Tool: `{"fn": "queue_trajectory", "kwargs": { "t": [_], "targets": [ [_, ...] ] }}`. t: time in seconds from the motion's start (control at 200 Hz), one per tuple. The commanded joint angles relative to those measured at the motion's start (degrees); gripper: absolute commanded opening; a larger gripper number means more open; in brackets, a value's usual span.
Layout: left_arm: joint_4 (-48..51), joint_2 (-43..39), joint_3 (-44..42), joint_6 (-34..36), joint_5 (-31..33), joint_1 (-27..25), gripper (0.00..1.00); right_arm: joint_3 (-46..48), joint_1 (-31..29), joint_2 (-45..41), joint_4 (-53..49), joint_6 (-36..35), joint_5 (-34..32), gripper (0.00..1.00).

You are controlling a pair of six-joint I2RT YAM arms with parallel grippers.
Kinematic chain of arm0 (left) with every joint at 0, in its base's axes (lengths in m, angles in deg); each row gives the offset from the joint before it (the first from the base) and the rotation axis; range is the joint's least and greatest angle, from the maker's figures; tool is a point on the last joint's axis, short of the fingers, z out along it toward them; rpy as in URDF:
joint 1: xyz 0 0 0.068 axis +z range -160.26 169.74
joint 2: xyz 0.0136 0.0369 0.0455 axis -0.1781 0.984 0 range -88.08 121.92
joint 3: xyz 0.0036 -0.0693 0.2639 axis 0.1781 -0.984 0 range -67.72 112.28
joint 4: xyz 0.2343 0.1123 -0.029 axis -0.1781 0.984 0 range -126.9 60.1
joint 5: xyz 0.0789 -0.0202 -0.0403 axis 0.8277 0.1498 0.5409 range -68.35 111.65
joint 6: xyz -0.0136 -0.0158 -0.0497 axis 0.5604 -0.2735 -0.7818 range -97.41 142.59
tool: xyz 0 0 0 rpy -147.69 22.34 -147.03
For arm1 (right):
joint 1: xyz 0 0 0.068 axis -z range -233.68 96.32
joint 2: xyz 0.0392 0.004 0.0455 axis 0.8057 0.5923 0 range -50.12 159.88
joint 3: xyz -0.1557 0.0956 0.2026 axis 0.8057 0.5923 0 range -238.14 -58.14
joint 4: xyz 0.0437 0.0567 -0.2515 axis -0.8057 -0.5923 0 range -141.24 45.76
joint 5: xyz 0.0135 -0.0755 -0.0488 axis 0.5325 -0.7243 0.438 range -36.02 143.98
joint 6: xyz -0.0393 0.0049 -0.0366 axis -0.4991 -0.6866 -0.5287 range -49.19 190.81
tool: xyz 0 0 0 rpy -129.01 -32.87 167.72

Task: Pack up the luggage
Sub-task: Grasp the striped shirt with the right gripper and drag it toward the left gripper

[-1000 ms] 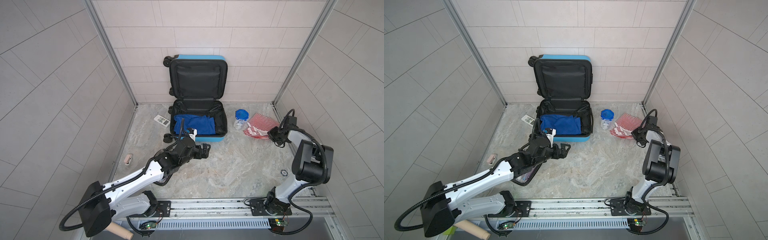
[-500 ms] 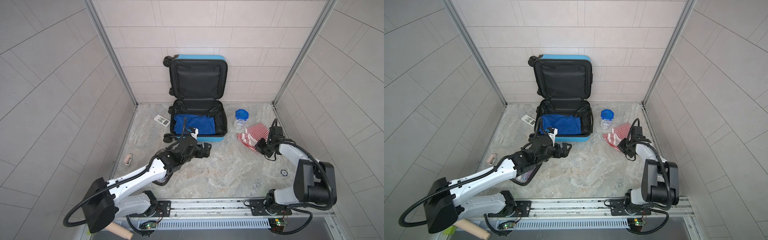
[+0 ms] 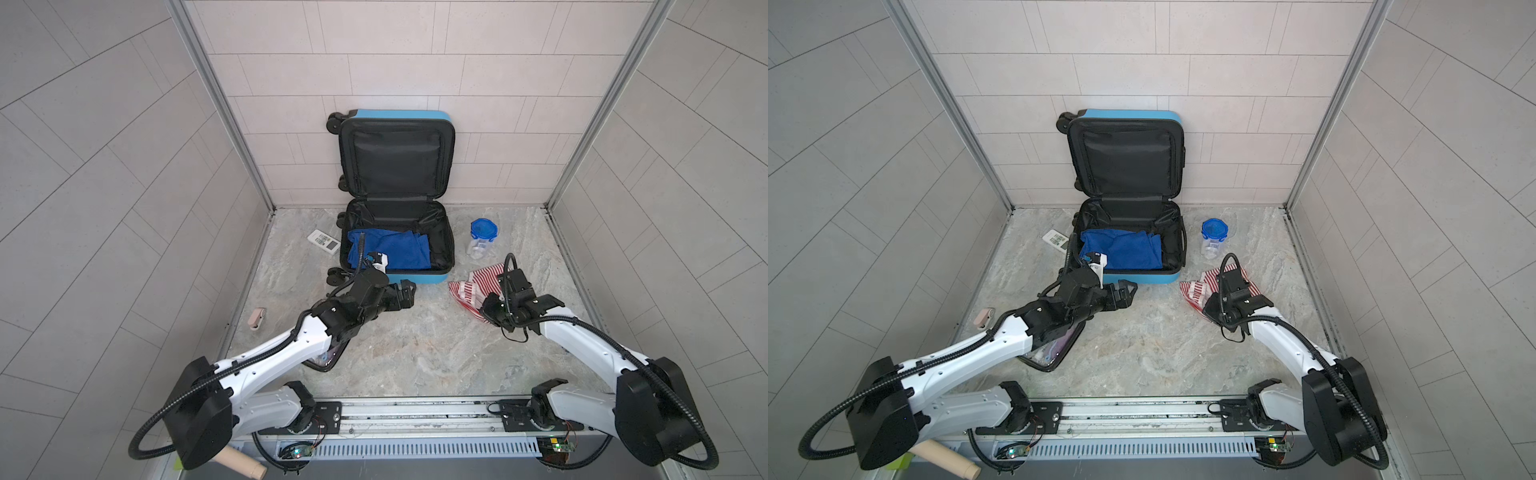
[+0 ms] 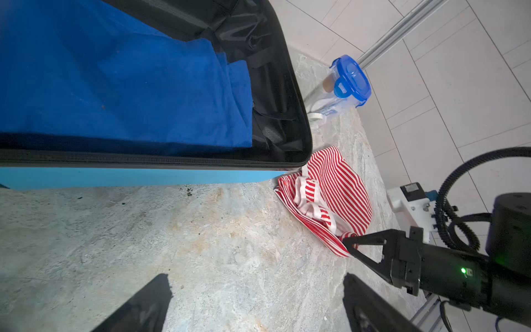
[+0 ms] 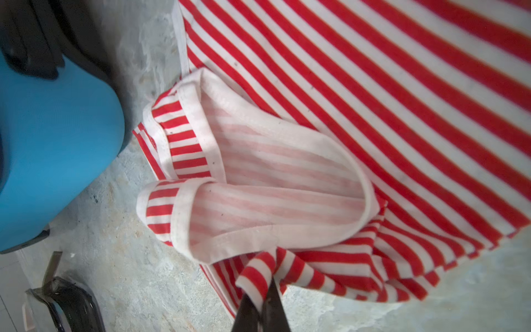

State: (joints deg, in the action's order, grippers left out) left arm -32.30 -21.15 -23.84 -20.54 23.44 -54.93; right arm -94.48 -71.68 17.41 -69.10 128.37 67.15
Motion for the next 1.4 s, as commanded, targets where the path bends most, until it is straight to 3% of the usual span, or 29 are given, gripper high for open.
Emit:
{"fn": "queue_trajectory", "kwargs": {
  "t": [0.0,0.345,0.56,0.66,0.816,0.891,1.116,1.396],
  "targets": [
    [-0.60,-0.51,-1.54,-2.20,0.34,0.75,0.98,0.10,-5.15,-1.95,1.41,6.84,-4.28,0.00],
    [-0.31,-0.76,-3.66,-4.46,-0.80,3.90,0.98,-5.26,-23.58,6.60,7.42,16.44,-7.98,0.00],
    [0.14,-1.94,-5.49,-6.02,-1.29,5.54,0.98,-14.10,-31.88,15.14,7.88,16.59,-9.50,0.00],
    [0.76,-2.56,-6.49,-7.32,-1.51,6.50,0.99,-17.41,-33.77,18.22,7.25,15.30,-9.00,0.11],
    [1.18,-2.78,-8.01,-9.01,-1.53,7.13,1.00,-21.28,-37.02,21.16,6.41,12.87,-8.85,0.55],
    [1.55,-2.19,-8.43,-10.22,-1.74,7.66,1.00,-22.52,-38.02,21.98,6.09,11.82,-8.70,0.67],
    [1.54,-1.15,-9.49,-14.07,-3.63,8.23,1.00,-23.49,-38.86,19.97,4.74,9.62,-8.43,0.75],
    [1.20,-0.83,-10.45,-19.27,-7.75,8.28,1.00,-21.38,-39.31,17.21,-1.11,7.75,-10.09,0.73]
  ]
}}
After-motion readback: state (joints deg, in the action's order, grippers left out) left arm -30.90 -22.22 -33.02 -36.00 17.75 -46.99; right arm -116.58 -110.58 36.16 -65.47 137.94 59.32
